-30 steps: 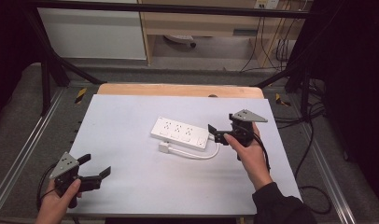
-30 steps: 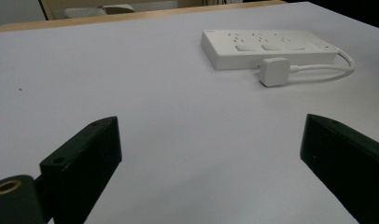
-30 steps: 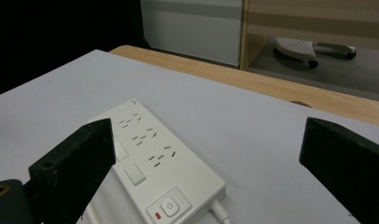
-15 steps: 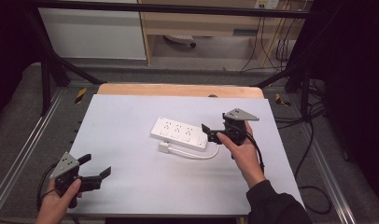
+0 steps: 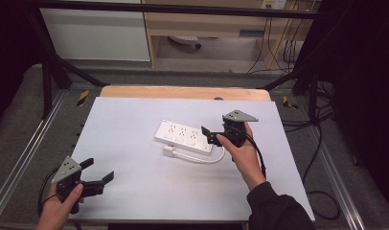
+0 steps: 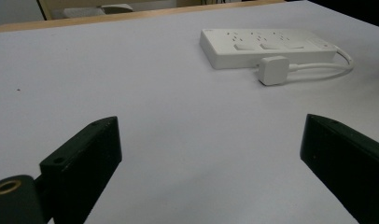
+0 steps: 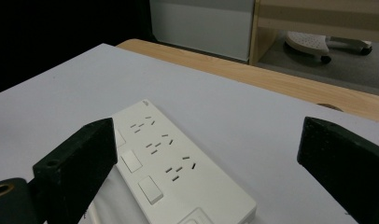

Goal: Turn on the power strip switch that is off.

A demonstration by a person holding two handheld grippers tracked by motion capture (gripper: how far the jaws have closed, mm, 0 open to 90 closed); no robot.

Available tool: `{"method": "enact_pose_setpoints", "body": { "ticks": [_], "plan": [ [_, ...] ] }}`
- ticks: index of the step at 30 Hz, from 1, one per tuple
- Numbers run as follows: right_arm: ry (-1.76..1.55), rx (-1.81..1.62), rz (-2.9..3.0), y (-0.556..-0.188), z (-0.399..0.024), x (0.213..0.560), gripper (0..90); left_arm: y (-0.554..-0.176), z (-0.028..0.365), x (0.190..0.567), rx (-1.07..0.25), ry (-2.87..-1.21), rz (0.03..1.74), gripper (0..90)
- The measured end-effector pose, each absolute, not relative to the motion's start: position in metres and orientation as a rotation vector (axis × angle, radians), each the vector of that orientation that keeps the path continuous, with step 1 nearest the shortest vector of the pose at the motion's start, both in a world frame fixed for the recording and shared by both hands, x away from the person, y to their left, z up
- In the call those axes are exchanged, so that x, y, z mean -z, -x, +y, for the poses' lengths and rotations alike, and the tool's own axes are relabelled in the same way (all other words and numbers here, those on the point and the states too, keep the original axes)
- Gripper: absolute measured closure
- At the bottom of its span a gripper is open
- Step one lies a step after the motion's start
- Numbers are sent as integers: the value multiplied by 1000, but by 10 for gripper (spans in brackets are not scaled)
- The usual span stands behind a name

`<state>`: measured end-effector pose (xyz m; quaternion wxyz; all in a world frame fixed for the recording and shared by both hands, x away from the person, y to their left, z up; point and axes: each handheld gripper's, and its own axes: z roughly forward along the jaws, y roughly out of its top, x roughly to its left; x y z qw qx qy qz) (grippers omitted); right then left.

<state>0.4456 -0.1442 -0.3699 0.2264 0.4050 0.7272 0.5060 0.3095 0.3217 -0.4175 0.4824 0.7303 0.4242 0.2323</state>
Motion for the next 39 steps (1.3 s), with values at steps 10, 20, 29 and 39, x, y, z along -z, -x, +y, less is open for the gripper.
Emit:
{"method": "enact_pose_setpoints", "body": {
  "ticks": [10, 20, 29, 39],
  "plan": [
    [-1123, -1375, 2036, -452, -134, 376, 56, -310, 322, 418, -567, -1784, 1031, 57],
    [-1130, -1340, 2083, -456, -126, 384, 58, -310, 321, 418, -569, -1789, 1027, 57],
    [-1128, -1322, 2120, -459, -117, 389, 62, -310, 321, 418, -567, -1790, 1027, 57],
    [-1125, -1301, 2158, -461, -107, 396, 62, -309, 321, 418, -566, -1790, 1026, 57]
  ]
}}
